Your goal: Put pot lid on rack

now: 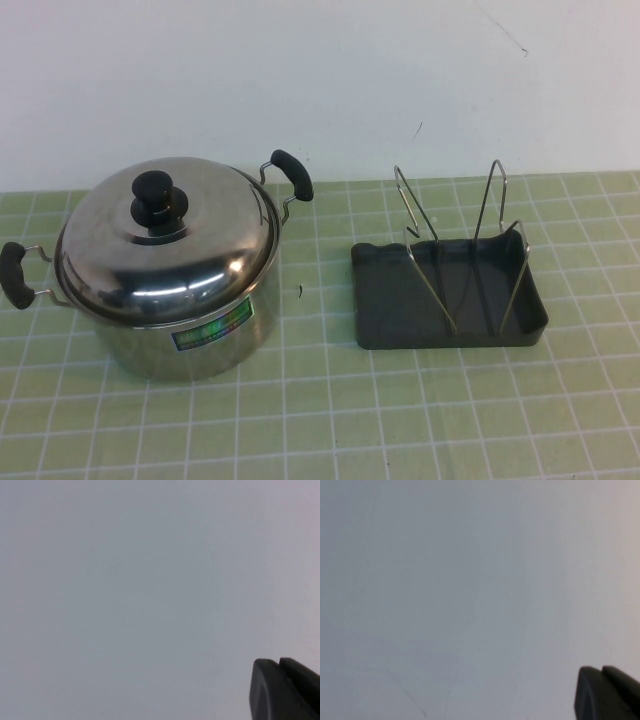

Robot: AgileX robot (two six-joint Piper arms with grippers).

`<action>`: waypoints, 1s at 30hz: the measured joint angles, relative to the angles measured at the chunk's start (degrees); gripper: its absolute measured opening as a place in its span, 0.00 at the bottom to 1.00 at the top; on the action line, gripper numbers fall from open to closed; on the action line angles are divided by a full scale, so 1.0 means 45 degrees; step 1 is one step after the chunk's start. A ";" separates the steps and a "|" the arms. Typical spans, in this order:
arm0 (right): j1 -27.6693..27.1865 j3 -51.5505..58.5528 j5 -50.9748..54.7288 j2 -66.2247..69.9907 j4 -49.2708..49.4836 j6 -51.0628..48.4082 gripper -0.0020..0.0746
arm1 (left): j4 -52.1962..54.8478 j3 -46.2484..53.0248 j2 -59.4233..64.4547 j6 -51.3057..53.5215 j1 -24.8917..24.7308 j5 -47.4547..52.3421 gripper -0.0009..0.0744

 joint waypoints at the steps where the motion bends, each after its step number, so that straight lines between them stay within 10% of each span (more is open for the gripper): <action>1: 0.0000 -0.0449 0.1032 0.0000 0.0000 -0.0354 0.02 | -0.0153 -0.0396 0.0130 -0.0027 0.0000 0.0511 0.01; 13: 0.0000 -0.3143 0.6341 0.2072 0.0000 -0.3712 0.02 | -0.0311 -0.3558 0.4586 0.0180 0.0000 0.1977 0.01; 30: 0.0000 -0.1758 0.6265 0.2528 0.0010 -0.3844 0.02 | 0.3677 -0.3690 1.1685 -0.2652 0.0000 -0.5609 0.04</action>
